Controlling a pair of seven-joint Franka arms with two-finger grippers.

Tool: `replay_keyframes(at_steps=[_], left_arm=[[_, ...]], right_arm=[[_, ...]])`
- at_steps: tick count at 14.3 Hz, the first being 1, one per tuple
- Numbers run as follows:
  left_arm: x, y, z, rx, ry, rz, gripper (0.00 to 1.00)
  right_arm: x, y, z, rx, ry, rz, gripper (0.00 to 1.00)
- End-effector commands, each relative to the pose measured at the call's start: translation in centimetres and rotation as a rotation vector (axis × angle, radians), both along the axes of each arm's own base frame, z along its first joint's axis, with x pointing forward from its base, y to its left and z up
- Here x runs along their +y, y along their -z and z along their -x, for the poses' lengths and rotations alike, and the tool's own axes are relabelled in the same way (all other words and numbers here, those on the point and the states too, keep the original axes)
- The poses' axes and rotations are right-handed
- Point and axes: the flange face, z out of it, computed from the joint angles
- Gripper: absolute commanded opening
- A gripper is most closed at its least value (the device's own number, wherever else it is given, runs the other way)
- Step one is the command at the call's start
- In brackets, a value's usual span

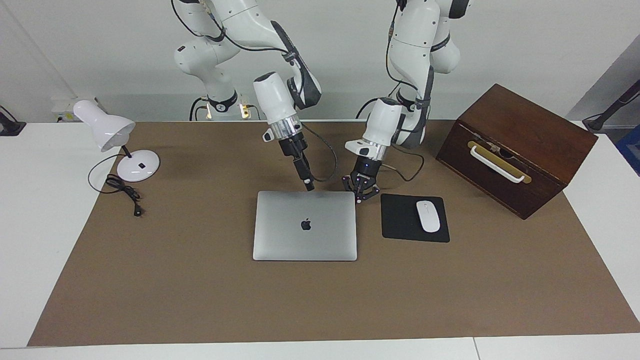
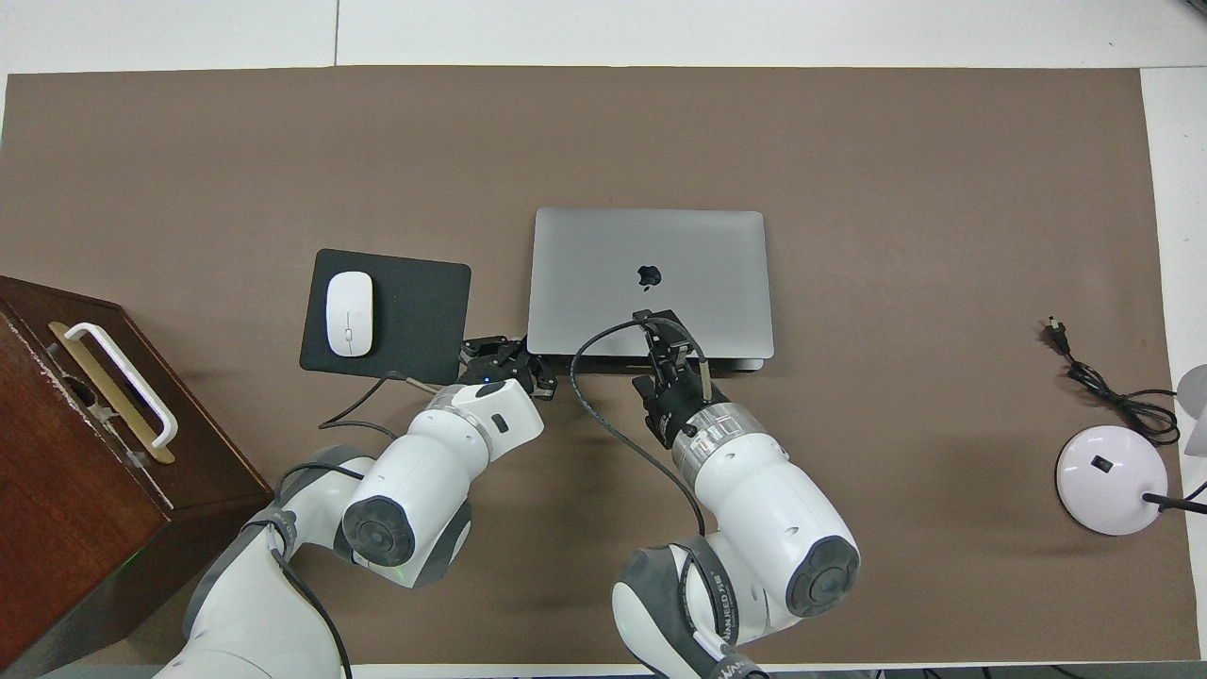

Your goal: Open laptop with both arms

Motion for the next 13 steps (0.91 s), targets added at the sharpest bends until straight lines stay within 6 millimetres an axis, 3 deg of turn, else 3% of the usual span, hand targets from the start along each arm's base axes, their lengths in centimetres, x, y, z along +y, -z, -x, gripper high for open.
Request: replay_keyframes(at_steps=[1,13], left_arm=[[-0.6,0.9,-0.2,0.000,-0.002,0.008,0.00],[-1.2,0.7,-0.3,0.006,-0.015,0.028,0.00]], right_arm=[[-0.3,0.3,0.4,0.002,0.008,0.005,1.00],[-0.5,2.1,0.2,-0.026,0.013,0.043,1.00]])
